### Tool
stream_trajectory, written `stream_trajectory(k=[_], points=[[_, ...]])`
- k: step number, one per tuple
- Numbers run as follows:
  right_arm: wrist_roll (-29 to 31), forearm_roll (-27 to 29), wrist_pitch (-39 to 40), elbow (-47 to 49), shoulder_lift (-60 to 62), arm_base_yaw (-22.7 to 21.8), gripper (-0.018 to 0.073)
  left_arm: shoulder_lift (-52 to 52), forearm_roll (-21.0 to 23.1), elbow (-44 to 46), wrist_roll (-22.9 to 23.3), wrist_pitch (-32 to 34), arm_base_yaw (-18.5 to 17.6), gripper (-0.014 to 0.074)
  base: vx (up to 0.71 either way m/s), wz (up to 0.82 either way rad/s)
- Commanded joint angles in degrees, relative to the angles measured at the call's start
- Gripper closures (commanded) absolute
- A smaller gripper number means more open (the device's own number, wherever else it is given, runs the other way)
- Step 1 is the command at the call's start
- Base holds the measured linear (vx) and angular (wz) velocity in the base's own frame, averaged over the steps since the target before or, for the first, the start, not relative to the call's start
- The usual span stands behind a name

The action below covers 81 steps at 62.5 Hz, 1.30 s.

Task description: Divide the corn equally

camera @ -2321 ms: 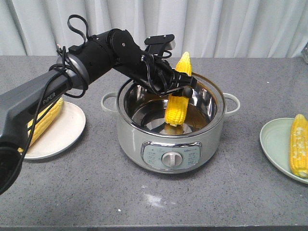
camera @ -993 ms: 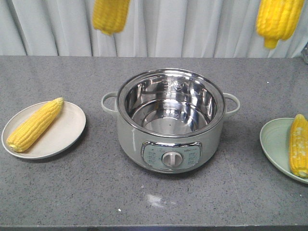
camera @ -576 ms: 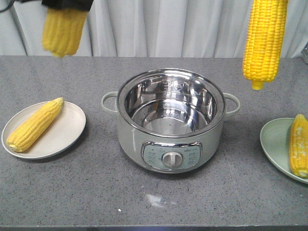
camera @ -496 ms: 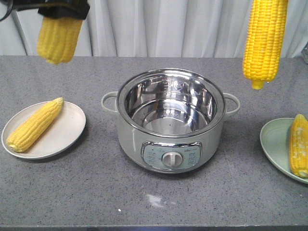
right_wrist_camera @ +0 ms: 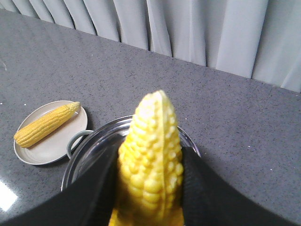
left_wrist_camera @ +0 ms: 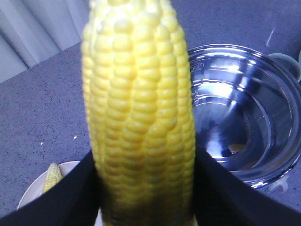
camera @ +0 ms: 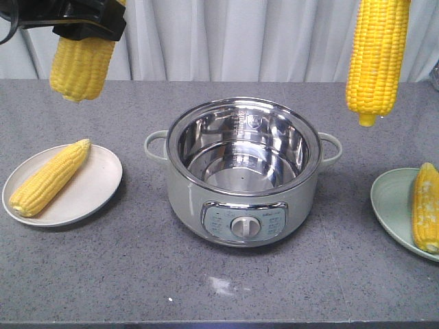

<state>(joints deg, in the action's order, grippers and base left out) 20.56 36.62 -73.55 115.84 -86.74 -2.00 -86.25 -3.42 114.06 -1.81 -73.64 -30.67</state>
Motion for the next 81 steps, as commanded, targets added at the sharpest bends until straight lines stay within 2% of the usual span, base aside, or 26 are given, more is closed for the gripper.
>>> stream_trajectory(k=[1, 81], points=[[0.6, 1.9, -0.1, 1.1, 1.5, -0.3, 0.0459, 2.1, -0.3, 1.2, 0.6, 1.7, -0.1, 0.0604, 0.00, 0.00], [0.6, 2.0, -0.1, 1.1, 1.5, -0.3, 0.0459, 2.1, -0.2, 1.2, 0.6, 1.7, -0.1, 0.0604, 0.00, -0.02]])
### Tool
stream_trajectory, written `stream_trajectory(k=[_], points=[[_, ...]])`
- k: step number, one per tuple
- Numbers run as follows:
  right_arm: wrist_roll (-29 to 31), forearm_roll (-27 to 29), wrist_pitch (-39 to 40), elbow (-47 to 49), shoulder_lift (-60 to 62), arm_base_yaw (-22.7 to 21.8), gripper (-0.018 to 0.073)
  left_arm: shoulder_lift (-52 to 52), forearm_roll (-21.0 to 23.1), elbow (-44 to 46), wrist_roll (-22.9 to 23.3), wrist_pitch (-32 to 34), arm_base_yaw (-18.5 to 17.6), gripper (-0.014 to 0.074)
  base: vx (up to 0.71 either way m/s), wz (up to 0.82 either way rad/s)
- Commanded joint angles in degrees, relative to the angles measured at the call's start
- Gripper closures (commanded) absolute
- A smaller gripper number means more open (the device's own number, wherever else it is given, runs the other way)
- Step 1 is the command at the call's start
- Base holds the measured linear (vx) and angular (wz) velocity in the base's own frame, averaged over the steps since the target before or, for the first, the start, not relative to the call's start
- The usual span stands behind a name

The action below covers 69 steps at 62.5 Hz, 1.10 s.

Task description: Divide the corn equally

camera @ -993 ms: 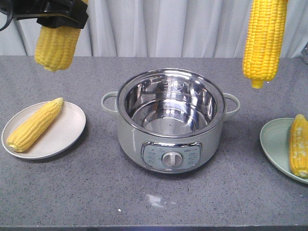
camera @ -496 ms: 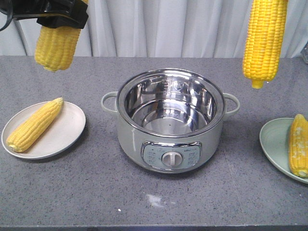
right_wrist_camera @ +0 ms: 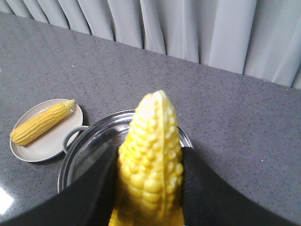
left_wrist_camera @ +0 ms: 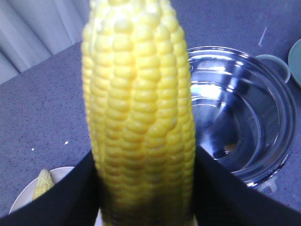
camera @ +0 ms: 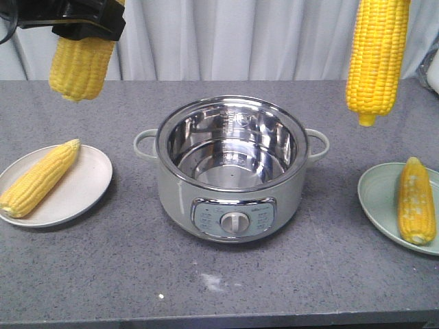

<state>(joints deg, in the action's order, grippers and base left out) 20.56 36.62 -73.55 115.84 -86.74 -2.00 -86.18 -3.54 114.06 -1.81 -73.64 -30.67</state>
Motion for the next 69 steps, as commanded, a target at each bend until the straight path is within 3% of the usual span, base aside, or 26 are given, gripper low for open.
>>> stream_trajectory(k=[1, 69], points=[[0.6, 2.0, -0.1, 1.1, 1.5, -0.3, 0.0459, 2.0, -0.1, 1.2, 0.6, 1.7, -0.1, 0.0604, -0.03, -0.12], [0.6, 2.0, -0.1, 1.1, 1.5, -0.3, 0.0459, 2.0, -0.1, 1.2, 0.6, 1.7, -0.1, 0.0604, -0.03, -0.23]])
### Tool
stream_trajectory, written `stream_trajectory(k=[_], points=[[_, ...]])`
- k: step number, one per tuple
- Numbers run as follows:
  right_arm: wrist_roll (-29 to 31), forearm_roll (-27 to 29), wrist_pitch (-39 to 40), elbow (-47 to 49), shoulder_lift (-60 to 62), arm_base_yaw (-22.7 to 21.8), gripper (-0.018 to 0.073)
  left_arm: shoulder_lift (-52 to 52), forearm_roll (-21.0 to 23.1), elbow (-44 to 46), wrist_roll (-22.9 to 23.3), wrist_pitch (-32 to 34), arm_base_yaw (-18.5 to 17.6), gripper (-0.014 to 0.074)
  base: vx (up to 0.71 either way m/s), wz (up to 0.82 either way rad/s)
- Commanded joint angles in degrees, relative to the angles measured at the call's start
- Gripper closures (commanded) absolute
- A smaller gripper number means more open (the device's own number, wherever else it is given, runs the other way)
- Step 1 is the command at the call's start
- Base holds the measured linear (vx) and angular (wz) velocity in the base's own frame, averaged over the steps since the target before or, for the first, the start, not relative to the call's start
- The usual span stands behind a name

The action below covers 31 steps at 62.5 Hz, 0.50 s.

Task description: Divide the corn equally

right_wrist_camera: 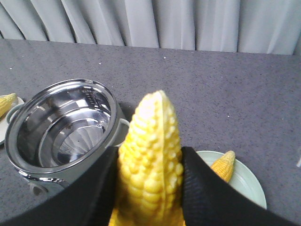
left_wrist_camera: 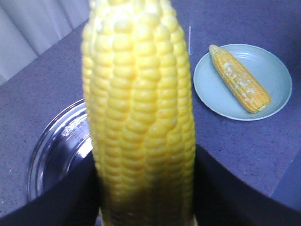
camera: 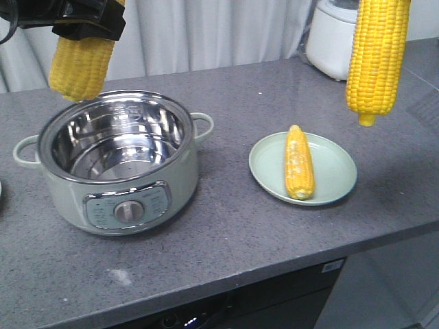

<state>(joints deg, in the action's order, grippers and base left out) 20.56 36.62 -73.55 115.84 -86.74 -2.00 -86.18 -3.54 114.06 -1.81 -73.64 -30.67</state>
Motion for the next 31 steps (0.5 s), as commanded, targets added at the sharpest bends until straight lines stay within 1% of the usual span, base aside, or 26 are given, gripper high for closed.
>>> stream_trajectory(k=[1, 31], points=[[0.6, 2.0, -0.1, 1.1, 1.5, -0.3, 0.0459, 2.0, -0.1, 1.2, 0.6, 1.7, -0.1, 0.0604, -0.03, -0.23], [0.6, 2.0, -0.1, 1.1, 1.5, -0.3, 0.0459, 2.0, -0.1, 1.2, 0.6, 1.7, -0.1, 0.0604, -0.04, -0.23]])
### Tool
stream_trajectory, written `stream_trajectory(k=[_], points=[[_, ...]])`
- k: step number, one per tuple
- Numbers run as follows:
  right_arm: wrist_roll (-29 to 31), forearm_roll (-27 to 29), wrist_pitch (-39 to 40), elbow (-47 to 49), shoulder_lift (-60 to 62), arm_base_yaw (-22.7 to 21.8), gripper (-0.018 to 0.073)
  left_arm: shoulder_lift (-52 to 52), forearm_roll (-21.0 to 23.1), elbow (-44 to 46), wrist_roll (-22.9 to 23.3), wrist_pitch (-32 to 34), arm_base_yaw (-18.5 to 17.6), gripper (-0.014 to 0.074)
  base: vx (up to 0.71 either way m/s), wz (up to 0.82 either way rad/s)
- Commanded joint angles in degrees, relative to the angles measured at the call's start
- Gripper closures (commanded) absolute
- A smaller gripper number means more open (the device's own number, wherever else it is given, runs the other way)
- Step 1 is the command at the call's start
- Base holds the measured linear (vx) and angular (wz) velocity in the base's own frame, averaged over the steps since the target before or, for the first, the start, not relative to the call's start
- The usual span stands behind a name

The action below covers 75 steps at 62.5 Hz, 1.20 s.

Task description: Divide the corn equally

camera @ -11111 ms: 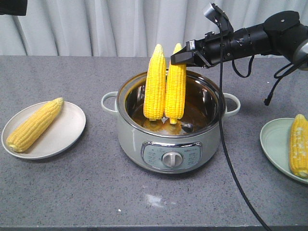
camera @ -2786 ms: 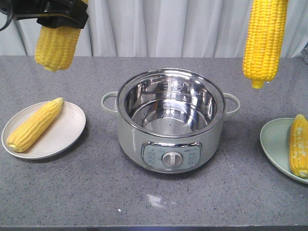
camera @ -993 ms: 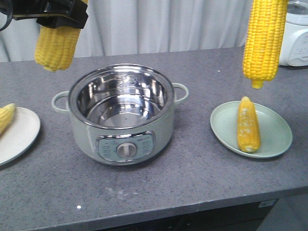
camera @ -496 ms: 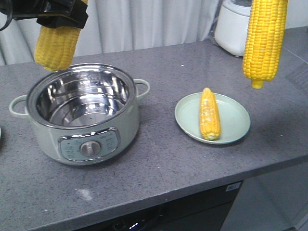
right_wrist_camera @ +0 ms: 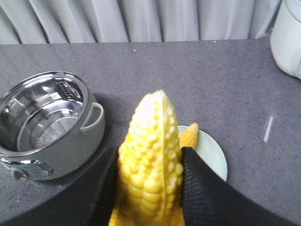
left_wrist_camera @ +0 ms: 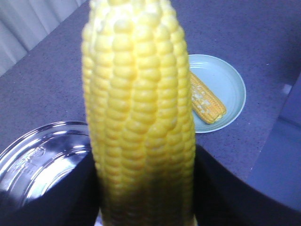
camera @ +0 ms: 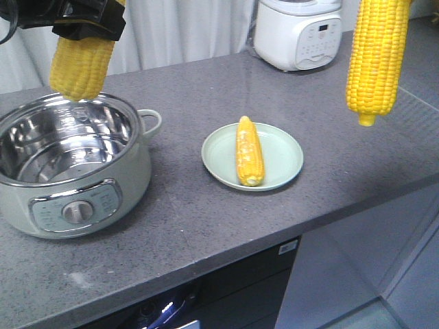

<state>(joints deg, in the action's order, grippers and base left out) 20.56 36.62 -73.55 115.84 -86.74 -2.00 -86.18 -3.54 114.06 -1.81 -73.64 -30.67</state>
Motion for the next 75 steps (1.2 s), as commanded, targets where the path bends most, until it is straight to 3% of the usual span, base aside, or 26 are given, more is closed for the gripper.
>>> stream_trajectory(k=[1, 75], points=[[0.6, 2.0, -0.1, 1.1, 1.5, -0.3, 0.0459, 2.0, -0.1, 1.2, 0.6, 1.7, -0.1, 0.0604, -0.04, -0.23], [0.6, 2.0, -0.1, 1.1, 1.5, -0.3, 0.0459, 2.0, -0.1, 1.2, 0.6, 1.7, -0.1, 0.0604, -0.04, -0.23]])
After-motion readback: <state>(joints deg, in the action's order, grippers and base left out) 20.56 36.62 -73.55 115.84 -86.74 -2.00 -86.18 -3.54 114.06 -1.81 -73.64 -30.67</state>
